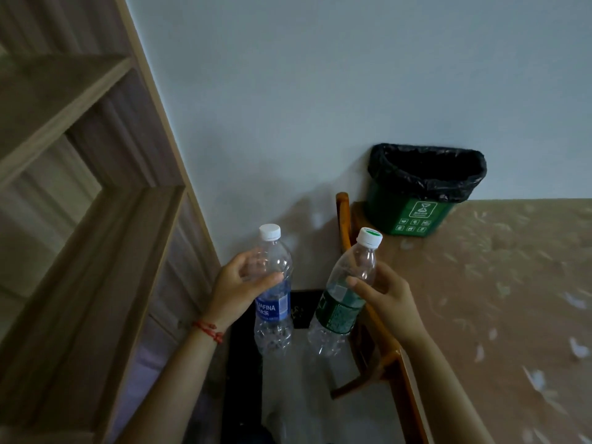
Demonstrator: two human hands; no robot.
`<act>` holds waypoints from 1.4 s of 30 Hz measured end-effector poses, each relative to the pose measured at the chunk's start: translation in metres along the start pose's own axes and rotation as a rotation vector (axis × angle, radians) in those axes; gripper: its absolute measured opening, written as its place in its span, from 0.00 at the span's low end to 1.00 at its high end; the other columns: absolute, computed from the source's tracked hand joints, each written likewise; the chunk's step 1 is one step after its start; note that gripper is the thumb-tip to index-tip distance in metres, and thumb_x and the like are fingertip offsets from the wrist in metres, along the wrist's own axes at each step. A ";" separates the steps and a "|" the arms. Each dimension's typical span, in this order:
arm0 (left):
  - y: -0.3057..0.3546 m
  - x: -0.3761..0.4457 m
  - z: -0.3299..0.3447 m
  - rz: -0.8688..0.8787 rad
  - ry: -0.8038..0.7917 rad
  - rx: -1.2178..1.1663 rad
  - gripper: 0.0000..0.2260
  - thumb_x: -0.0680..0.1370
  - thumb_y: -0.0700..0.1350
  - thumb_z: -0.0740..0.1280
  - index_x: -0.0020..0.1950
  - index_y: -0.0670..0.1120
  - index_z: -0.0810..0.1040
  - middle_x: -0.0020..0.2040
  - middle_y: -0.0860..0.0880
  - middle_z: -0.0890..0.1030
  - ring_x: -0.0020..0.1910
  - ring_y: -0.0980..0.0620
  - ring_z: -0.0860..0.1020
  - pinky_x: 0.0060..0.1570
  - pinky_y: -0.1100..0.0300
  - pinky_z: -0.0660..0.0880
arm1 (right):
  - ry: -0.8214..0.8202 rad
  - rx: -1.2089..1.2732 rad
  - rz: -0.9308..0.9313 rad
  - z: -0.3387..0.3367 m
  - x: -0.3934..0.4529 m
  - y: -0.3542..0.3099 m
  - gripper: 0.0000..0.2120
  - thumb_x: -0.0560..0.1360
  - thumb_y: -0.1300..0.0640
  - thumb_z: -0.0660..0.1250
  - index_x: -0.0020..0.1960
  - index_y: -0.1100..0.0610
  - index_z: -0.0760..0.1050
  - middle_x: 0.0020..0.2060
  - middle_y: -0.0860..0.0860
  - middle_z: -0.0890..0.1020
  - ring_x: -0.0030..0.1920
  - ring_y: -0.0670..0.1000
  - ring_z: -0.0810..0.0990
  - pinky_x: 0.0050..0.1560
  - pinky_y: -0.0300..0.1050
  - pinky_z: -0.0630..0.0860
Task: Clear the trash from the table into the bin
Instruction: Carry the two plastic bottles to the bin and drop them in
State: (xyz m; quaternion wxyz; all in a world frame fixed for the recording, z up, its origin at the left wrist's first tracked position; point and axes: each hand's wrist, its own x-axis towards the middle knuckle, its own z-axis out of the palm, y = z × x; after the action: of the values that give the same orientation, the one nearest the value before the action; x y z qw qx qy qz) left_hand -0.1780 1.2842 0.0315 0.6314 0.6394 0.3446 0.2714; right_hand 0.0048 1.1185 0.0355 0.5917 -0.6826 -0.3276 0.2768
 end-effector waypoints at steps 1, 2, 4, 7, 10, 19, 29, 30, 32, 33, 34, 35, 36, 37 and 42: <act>0.005 0.014 -0.003 0.014 -0.017 0.011 0.25 0.56 0.55 0.74 0.51 0.56 0.74 0.49 0.53 0.81 0.50 0.55 0.79 0.38 0.69 0.77 | 0.011 0.008 -0.010 0.002 0.010 -0.004 0.11 0.70 0.61 0.71 0.51 0.51 0.77 0.45 0.48 0.84 0.47 0.44 0.83 0.43 0.35 0.78; 0.008 0.026 -0.006 0.030 -0.034 0.015 0.24 0.57 0.52 0.76 0.51 0.55 0.75 0.49 0.53 0.81 0.50 0.54 0.79 0.38 0.69 0.77 | 0.015 0.012 -0.019 0.003 0.019 -0.008 0.11 0.70 0.61 0.70 0.51 0.52 0.76 0.45 0.49 0.84 0.47 0.45 0.83 0.43 0.35 0.78; 0.015 0.049 -0.010 0.059 -0.058 0.033 0.22 0.59 0.49 0.76 0.51 0.55 0.75 0.49 0.53 0.81 0.50 0.55 0.79 0.38 0.70 0.77 | 0.017 -0.006 -0.037 0.005 0.036 -0.014 0.11 0.71 0.59 0.70 0.52 0.53 0.76 0.47 0.50 0.84 0.48 0.46 0.82 0.45 0.36 0.78; 0.024 0.078 -0.011 0.095 -0.064 0.066 0.17 0.67 0.42 0.74 0.53 0.51 0.74 0.49 0.55 0.80 0.49 0.57 0.78 0.38 0.72 0.77 | 0.025 -0.049 -0.052 0.005 0.060 -0.019 0.12 0.71 0.57 0.70 0.54 0.54 0.76 0.48 0.50 0.84 0.49 0.46 0.82 0.47 0.39 0.78; 0.030 0.106 -0.010 0.117 -0.078 0.075 0.16 0.68 0.42 0.74 0.51 0.53 0.75 0.47 0.57 0.80 0.46 0.59 0.79 0.37 0.73 0.76 | 0.030 -0.054 -0.065 0.005 0.084 -0.024 0.14 0.69 0.54 0.70 0.55 0.55 0.77 0.48 0.50 0.84 0.49 0.45 0.82 0.46 0.37 0.78; 0.039 0.182 -0.002 0.139 -0.088 0.110 0.20 0.57 0.59 0.71 0.48 0.59 0.75 0.44 0.61 0.82 0.46 0.62 0.80 0.46 0.67 0.74 | 0.030 0.004 -0.072 0.000 0.147 -0.020 0.17 0.68 0.53 0.70 0.55 0.57 0.77 0.48 0.52 0.84 0.49 0.48 0.83 0.48 0.39 0.78; 0.060 0.261 0.056 0.137 -0.232 0.096 0.26 0.52 0.62 0.73 0.47 0.58 0.76 0.46 0.59 0.81 0.47 0.62 0.79 0.46 0.68 0.75 | 0.163 0.052 -0.065 -0.052 0.190 -0.025 0.10 0.68 0.54 0.69 0.50 0.53 0.78 0.43 0.45 0.85 0.45 0.46 0.83 0.43 0.36 0.77; 0.062 0.267 0.063 0.136 -0.247 0.095 0.25 0.52 0.61 0.73 0.47 0.58 0.76 0.45 0.59 0.81 0.46 0.62 0.79 0.44 0.69 0.75 | 0.178 0.051 -0.070 -0.060 0.191 -0.026 0.10 0.68 0.54 0.68 0.49 0.52 0.77 0.43 0.45 0.85 0.45 0.45 0.83 0.43 0.35 0.77; 0.065 0.279 0.079 0.136 -0.284 0.088 0.25 0.52 0.61 0.73 0.46 0.57 0.76 0.41 0.60 0.83 0.44 0.62 0.80 0.42 0.71 0.76 | 0.218 0.043 -0.063 -0.073 0.192 -0.025 0.12 0.68 0.53 0.67 0.51 0.53 0.77 0.43 0.47 0.85 0.46 0.47 0.83 0.44 0.36 0.77; 0.067 0.284 0.087 0.134 -0.306 0.087 0.25 0.51 0.61 0.74 0.46 0.57 0.76 0.39 0.63 0.83 0.42 0.64 0.80 0.40 0.73 0.75 | 0.245 0.042 -0.055 -0.079 0.192 -0.024 0.13 0.68 0.53 0.67 0.52 0.53 0.77 0.44 0.49 0.85 0.47 0.48 0.83 0.44 0.36 0.77; 0.068 0.289 0.095 0.130 -0.334 0.085 0.24 0.52 0.60 0.73 0.46 0.56 0.76 0.38 0.65 0.83 0.41 0.68 0.80 0.39 0.75 0.75 | 0.270 0.047 -0.046 -0.085 0.191 -0.023 0.15 0.68 0.53 0.67 0.54 0.53 0.77 0.45 0.50 0.85 0.47 0.48 0.83 0.44 0.36 0.77; 0.069 0.294 0.103 0.126 -0.366 0.084 0.24 0.52 0.59 0.72 0.46 0.56 0.76 0.37 0.66 0.82 0.40 0.70 0.79 0.38 0.76 0.74 | 0.296 0.050 -0.035 -0.089 0.190 -0.021 0.16 0.68 0.53 0.67 0.55 0.54 0.77 0.45 0.50 0.85 0.48 0.48 0.83 0.45 0.36 0.77; 0.070 0.298 0.111 0.123 -0.397 0.085 0.24 0.52 0.60 0.72 0.46 0.56 0.76 0.38 0.65 0.83 0.40 0.70 0.79 0.37 0.76 0.74 | 0.320 0.047 -0.021 -0.094 0.188 -0.020 0.17 0.68 0.52 0.67 0.56 0.54 0.76 0.45 0.50 0.85 0.48 0.47 0.83 0.45 0.36 0.77; 0.071 0.303 0.118 0.119 -0.424 0.088 0.25 0.51 0.61 0.73 0.46 0.57 0.76 0.39 0.63 0.82 0.40 0.70 0.79 0.37 0.75 0.74 | 0.344 0.041 -0.012 -0.098 0.187 -0.019 0.17 0.68 0.52 0.67 0.56 0.54 0.76 0.46 0.50 0.85 0.48 0.47 0.83 0.45 0.36 0.78; 0.069 0.327 0.149 0.104 -0.586 0.122 0.20 0.56 0.59 0.73 0.45 0.57 0.76 0.38 0.64 0.83 0.41 0.68 0.80 0.38 0.71 0.75 | 0.477 0.035 0.037 -0.109 0.183 -0.014 0.16 0.68 0.51 0.67 0.54 0.54 0.77 0.45 0.47 0.85 0.47 0.46 0.83 0.45 0.36 0.78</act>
State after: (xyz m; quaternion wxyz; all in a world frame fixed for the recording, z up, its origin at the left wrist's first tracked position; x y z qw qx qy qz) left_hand 0.1465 1.4502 0.0630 0.6498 0.7439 0.1304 0.0863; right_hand 0.2025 1.1932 0.0674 0.6588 -0.7243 -0.1610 0.1241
